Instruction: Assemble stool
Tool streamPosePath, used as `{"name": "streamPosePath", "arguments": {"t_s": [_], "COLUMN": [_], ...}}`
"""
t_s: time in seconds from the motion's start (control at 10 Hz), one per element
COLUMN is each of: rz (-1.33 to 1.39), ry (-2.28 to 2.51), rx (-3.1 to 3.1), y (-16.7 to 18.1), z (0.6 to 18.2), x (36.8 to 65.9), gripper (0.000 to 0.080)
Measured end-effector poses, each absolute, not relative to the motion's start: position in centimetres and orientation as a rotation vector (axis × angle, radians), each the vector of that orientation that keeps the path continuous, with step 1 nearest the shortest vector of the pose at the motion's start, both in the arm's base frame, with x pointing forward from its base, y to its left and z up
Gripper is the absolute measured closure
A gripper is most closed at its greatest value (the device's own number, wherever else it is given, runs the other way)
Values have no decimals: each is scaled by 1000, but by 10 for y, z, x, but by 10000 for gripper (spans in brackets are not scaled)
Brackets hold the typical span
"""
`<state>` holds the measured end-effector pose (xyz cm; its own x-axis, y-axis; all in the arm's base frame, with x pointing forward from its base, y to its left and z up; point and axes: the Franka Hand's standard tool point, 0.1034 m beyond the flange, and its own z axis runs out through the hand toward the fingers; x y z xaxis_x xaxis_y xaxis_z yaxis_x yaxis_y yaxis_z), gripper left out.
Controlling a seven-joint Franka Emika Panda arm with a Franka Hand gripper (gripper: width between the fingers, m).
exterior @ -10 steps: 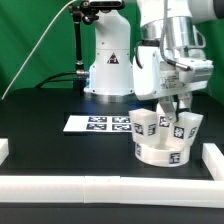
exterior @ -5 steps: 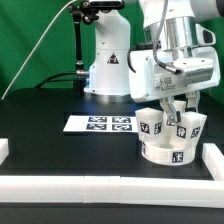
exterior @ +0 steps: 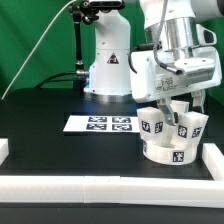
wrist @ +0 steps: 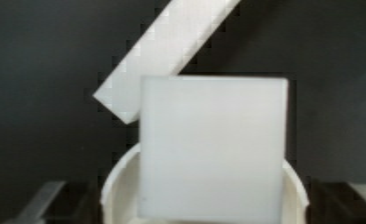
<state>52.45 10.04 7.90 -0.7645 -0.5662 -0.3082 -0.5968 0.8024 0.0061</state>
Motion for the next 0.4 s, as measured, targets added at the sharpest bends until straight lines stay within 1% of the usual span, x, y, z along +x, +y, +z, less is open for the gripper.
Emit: {"name": "streamPosePath", "arguments": {"t_s": [0.1, 0.2, 0.4], "rz": [160, 157, 153], "ry": [2682, 2646, 2656], "rx": [-898, -934, -941], "y": [104, 104, 103], "z": [87, 96, 90], "x": [528, 536, 532], "gripper": [181, 156, 151]}}
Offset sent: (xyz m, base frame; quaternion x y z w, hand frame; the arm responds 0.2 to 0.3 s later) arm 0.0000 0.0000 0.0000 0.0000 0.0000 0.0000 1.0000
